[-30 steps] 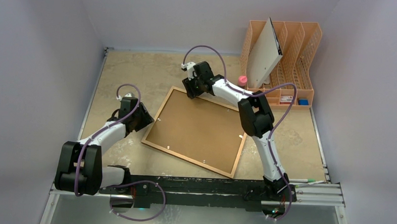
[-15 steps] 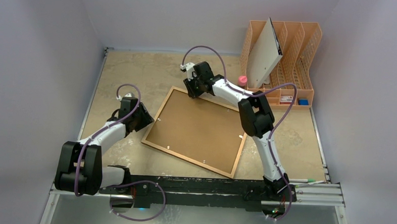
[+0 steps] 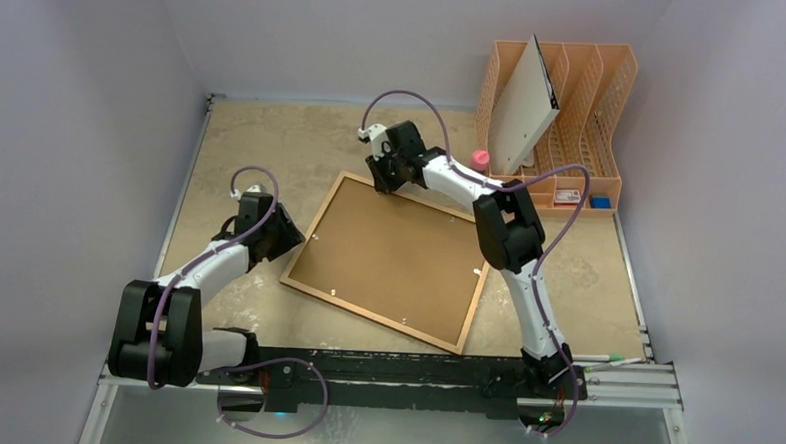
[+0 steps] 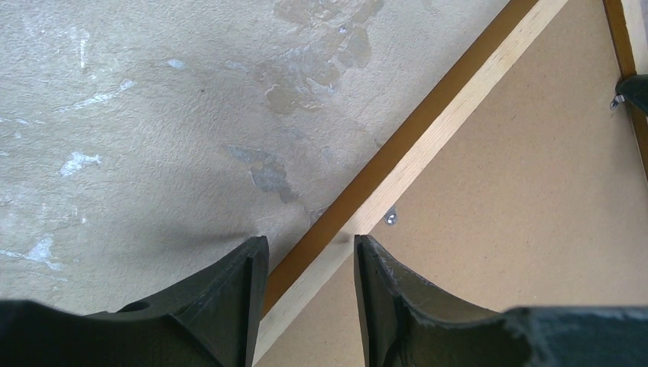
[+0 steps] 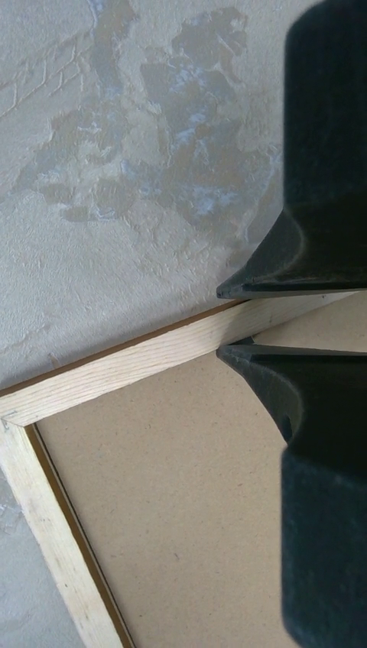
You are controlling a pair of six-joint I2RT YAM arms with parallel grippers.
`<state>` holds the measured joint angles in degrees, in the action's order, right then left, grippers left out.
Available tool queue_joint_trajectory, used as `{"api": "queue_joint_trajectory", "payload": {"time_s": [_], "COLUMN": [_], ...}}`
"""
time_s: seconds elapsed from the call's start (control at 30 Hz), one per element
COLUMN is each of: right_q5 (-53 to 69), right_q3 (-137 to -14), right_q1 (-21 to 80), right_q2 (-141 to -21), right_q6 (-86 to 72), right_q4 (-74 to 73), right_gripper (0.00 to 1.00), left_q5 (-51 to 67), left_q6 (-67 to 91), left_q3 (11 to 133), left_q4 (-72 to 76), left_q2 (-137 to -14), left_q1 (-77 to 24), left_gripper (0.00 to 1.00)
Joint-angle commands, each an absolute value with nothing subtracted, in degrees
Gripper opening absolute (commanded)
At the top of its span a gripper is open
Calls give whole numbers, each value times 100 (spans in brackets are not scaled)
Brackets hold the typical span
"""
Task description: Put the photo into the frame
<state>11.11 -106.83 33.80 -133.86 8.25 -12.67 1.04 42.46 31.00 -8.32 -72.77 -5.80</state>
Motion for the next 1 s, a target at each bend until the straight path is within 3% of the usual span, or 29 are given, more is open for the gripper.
{"api": "queue_joint_trajectory", "payload": {"time_s": [0.0, 0.07, 0.17, 0.33, 0.5, 0.73, 0.83, 0.97], "right_q5": [1110, 977, 662, -632, -1539, -3083, -3322, -3107], "right_q3": [-10847, -10795, -10685, -10191, -8724, -6575, -5766, -4906], "right_q1": [3349, 3353, 3349, 3320, 3261, 3086, 2798, 2483], "right_q2": [-13143, -12939, -12571, -11718, -10238, -8316, -7517, -6701], "right_q6": [422, 212, -196, -1024, -1721, -3164, -3760, -4199], "right_q4": [-1817, -1639, -1408, -1198, -885, -1448, -1811, -1904], "right_gripper": [34, 48, 58, 63, 73, 80, 87, 90], "left_q5": [35, 43, 44, 61, 73, 140, 198, 28], "left_q6": [4219, 4219, 4212, 4146, 4131, 4125, 4233, 4393], "left_q3": [3092, 3138, 3226, 3369, 3430, 3500, 3445, 3429], "left_q4": [-814, -855, -914, -1048, -1144, -1412, -1628, -2268], "left_q2": [-7142, -7106, -7052, -6967, -6829, -6535, -6271, -5887], "left_q1": [-608, -606, -607, -607, -607, -611, -609, -607], "left_gripper": [47, 47, 47, 48, 49, 50, 51, 52]}}
